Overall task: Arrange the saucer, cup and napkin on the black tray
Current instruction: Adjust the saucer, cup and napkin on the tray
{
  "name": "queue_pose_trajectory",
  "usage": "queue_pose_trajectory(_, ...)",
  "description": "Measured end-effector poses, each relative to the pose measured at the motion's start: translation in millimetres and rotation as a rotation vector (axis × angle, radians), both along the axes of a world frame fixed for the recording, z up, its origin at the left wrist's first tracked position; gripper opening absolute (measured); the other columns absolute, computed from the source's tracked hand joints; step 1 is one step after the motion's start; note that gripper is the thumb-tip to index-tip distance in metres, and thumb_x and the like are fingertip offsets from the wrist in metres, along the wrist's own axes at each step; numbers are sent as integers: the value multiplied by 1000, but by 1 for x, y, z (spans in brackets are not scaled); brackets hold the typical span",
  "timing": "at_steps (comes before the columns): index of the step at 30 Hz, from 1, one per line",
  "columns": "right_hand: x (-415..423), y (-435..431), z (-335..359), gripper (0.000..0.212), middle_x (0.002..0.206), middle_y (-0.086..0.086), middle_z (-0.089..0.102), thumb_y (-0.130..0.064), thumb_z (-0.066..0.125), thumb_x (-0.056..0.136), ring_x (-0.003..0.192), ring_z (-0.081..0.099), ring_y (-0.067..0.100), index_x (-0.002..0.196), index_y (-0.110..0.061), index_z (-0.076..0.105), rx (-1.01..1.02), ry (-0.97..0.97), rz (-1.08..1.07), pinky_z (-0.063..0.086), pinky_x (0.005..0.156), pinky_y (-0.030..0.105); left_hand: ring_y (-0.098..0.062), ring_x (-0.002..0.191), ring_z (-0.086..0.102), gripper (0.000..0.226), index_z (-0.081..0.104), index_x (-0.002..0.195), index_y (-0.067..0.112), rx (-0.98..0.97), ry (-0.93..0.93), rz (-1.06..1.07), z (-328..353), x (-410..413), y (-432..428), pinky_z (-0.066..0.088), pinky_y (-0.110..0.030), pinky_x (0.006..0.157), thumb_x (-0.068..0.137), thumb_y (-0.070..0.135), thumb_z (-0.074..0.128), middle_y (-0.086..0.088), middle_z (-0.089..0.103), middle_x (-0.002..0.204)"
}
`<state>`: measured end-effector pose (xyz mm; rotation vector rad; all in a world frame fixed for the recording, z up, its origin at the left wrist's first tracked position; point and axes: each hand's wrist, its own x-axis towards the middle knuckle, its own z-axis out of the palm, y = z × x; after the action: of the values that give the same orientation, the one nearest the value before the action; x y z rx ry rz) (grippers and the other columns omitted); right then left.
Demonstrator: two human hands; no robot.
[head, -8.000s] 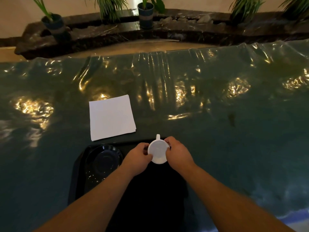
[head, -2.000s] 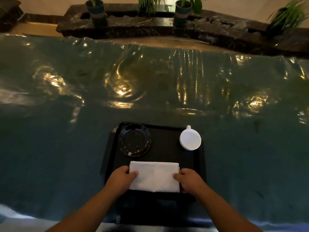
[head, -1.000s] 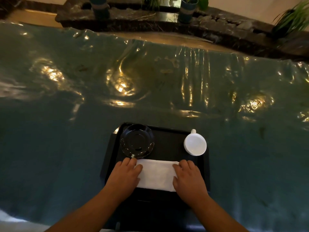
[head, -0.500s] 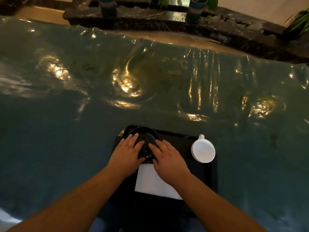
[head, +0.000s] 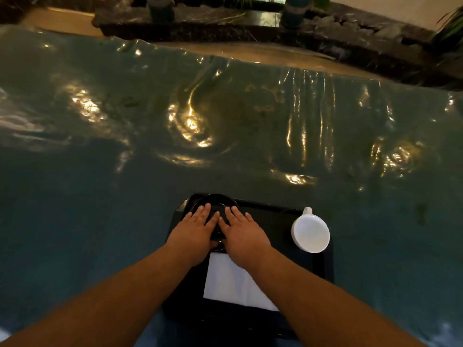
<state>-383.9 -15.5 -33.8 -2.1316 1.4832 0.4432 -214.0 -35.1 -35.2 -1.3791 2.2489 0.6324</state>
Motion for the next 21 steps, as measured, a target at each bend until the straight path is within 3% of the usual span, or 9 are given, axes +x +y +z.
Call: queue_pose_trajectory(21, -5, 0, -2, 69, 173, 2, -7, -31, 45, 108, 159, -7, 20, 165, -23, 7, 27, -87, -36, 3, 127, 48, -23, 157, -10, 86, -7, 162, 27, 28, -20, -32, -2, 0, -5, 4, -42, 128, 102, 53, 49, -6, -18, 169)
